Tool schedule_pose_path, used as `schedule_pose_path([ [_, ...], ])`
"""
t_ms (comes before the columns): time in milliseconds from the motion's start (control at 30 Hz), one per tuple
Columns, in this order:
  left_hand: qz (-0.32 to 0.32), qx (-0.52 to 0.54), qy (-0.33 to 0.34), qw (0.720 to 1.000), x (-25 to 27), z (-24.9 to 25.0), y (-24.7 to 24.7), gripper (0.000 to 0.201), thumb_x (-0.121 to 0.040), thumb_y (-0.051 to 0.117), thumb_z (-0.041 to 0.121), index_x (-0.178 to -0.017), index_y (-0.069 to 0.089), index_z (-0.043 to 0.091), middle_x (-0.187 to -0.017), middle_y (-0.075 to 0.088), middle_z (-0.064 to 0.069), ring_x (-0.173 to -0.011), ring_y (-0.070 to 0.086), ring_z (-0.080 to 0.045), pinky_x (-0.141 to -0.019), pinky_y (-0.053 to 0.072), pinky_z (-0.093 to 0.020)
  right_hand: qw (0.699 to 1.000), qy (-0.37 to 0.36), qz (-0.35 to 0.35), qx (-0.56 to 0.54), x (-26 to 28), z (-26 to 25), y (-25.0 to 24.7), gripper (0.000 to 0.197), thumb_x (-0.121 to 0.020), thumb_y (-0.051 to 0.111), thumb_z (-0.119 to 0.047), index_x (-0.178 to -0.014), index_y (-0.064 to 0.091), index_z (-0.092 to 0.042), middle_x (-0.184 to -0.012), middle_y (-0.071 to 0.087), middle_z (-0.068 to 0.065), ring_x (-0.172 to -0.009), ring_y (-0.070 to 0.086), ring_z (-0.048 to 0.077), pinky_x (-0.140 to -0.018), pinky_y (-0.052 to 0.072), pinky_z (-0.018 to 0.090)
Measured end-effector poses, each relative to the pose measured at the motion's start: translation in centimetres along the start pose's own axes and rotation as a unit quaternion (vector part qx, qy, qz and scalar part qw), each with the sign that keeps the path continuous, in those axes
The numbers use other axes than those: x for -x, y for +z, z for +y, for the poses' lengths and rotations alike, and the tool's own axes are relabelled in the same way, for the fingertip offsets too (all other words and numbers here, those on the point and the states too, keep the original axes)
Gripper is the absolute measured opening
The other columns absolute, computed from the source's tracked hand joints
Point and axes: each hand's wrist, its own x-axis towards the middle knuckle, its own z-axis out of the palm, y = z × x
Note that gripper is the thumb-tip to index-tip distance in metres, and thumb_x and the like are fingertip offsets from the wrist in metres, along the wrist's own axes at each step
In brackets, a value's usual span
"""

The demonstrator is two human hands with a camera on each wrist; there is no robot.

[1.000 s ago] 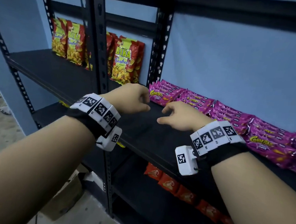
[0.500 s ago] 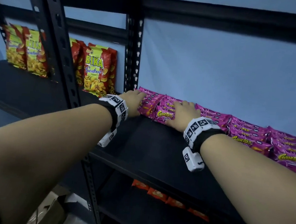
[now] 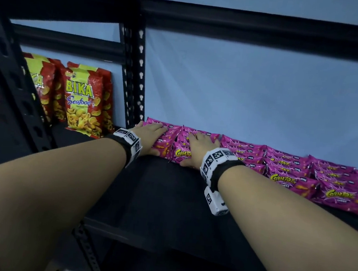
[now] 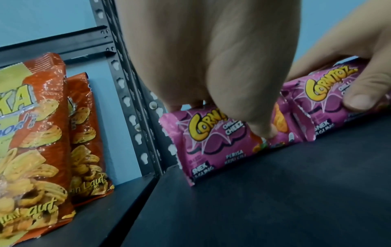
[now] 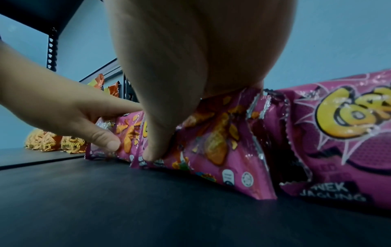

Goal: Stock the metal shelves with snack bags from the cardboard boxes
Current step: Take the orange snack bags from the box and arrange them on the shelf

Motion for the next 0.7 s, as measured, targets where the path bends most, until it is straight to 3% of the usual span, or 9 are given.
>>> schedule_pose_path([
  [200,0.007,0.013,0.046,0.999,-1.3,-1.6,0.6,0.111,-0.089,0.062,0.066,-0.164,-0.002,0.016,-0.172,0.0,-0.004,-0.158,0.003,-0.02,-0.126,0.002,-0.05,1.0,-0.023,-0.011,0.017,-0.8,0.3,0.7,0.127,-0.083,0.067,-0.072,-0.163,-0.009,-0.009,-0.172,-0.011,0.009,-0.159,-0.007,0.025,-0.124,0.003,0.065],
  [700,-0.017,-0.008,0.074,0.997,-3.1,-2.9,0.8,0.113,-0.087,0.057,0.071,-0.163,-0.005,0.015,-0.172,-0.007,-0.004,-0.158,-0.001,-0.019,-0.128,0.002,-0.044,0.994,-0.087,-0.006,0.066,-2.4,1.4,1.0,0.128,-0.083,0.06,-0.077,-0.162,-0.009,-0.004,-0.171,-0.011,0.014,-0.159,-0.005,0.028,-0.128,0.011,0.052],
])
